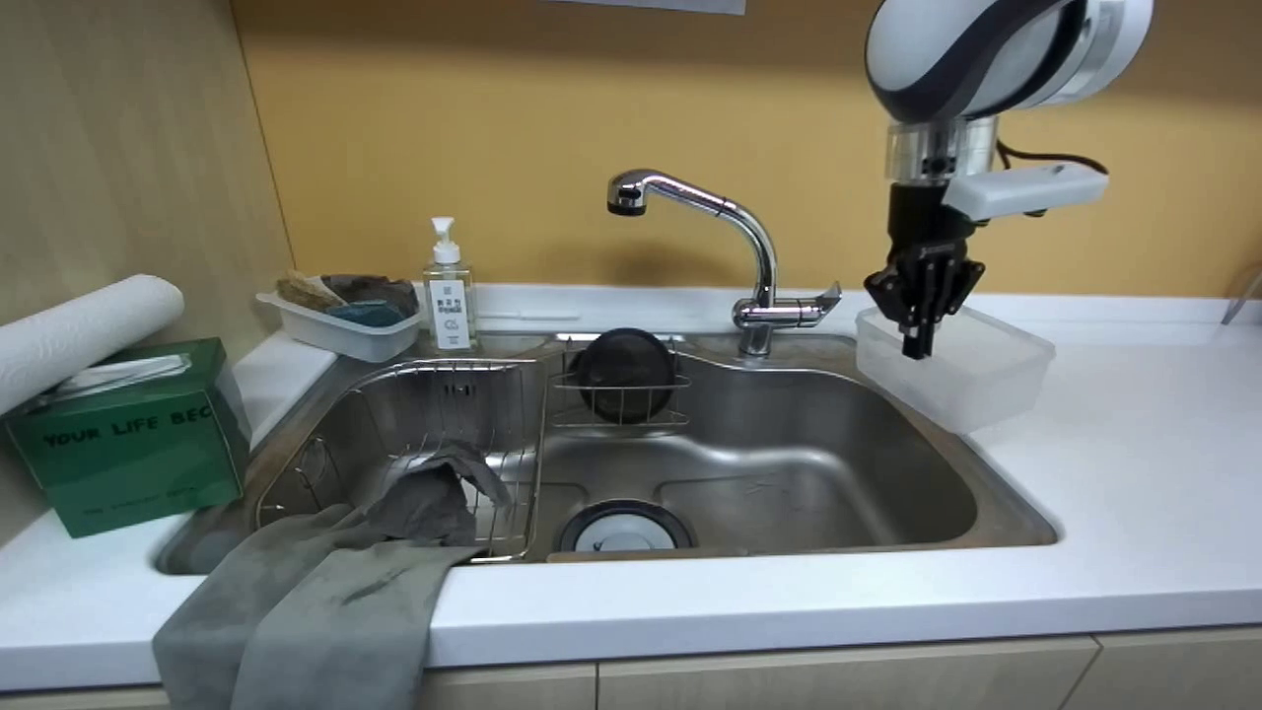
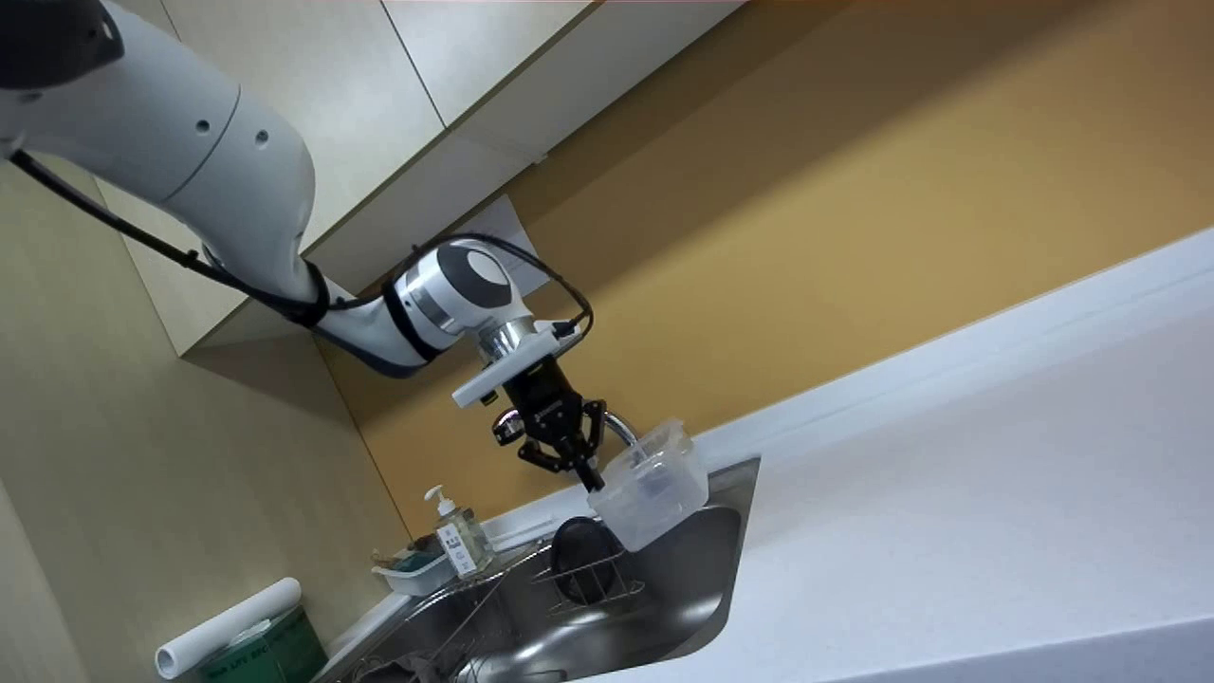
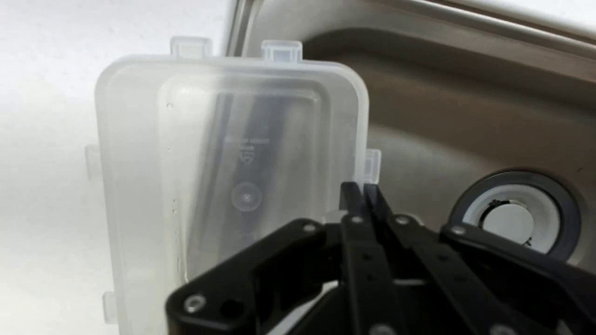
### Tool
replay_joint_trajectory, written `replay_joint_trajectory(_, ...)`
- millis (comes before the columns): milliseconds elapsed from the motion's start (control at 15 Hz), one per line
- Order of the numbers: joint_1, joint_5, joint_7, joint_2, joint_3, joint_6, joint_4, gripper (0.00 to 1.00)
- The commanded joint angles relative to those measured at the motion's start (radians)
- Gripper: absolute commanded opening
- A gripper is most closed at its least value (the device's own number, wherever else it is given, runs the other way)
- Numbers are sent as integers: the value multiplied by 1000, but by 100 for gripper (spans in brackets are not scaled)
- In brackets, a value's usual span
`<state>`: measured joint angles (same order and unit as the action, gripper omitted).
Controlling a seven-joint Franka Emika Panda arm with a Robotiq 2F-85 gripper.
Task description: Remove the clear container from the sink and put it on the right side of the counter.
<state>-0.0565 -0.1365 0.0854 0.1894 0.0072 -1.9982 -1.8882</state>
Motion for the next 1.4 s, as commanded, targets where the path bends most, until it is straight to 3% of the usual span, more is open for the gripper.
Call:
replay_joint_trajectory(0, 50, 29, -22, -30, -24, 30, 10, 1)
replay_joint_trajectory(600, 153, 198, 22, 105, -59, 33, 92, 1)
replay_joint_trajectory(933, 178, 279, 27, 153, -56, -27, 114, 1)
replay_joint_trajectory(1333, 190, 295, 5, 178, -63, -80, 127, 1)
